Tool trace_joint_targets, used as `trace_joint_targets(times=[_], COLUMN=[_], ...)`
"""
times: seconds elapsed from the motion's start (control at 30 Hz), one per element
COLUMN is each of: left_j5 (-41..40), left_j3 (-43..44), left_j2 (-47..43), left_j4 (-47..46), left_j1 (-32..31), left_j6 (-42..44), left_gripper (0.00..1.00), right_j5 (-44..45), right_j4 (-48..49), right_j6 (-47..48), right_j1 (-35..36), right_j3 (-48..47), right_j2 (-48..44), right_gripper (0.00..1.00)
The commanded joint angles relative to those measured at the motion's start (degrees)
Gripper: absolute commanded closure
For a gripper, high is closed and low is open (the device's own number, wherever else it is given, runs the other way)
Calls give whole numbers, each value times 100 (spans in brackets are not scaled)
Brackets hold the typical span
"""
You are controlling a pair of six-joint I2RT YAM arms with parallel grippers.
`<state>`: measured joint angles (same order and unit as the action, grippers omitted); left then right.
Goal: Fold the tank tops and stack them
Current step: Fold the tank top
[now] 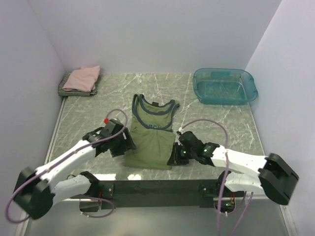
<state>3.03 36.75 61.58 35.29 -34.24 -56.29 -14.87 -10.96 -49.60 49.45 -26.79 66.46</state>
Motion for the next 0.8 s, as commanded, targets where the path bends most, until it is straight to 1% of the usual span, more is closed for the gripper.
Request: trace_joint_targets(times=[0.0,0.03,0.07,0.1,0.13,0.17,0.2,0.23,0.3,0.43,0.6,0.77], left_j5=[-1101,-1129,-1120,-920,-822,-778,-725,-524,-452,-225,-48,49], left_j3=[193,131,9,-19,-71,-202,-256,-300,-432,-669,-898,-1152], left_j2=[-646,-769,-788,-779,-710,-657,-613,-534,-481,-446,-366,-296], left_j4=[995,1085,1146,1182,1156,1164,1130,964,893,647,252,137], left_j1=[84,110,110,119,119,119,111,119,119,119,111,119], left_j6=[-417,-513,-688,-699,-708,-821,-839,-822,-901,-998,-972,-1015], left_gripper=[24,15,11,9,3,5,8,13,15,33,33,32], right_j5=[537,616,643,670,679,696,696,696,705,740,670,731], right_j4=[-582,-678,-697,-714,-688,-671,-644,-557,-495,-320,67,437], right_j6=[56,47,13,-14,-66,-93,-128,-172,-199,-313,-418,-559], right_j1=[-23,3,12,21,55,82,108,169,240,390,486,486], right_j3=[-99,-81,-64,23,76,129,208,244,323,428,587,657], right_j2=[-536,-703,-791,-879,-967,-1003,-1029,-1038,-1038,-933,-705,-371], right_gripper=[71,68,65,61,59,57,54,53,51,49,48,46])
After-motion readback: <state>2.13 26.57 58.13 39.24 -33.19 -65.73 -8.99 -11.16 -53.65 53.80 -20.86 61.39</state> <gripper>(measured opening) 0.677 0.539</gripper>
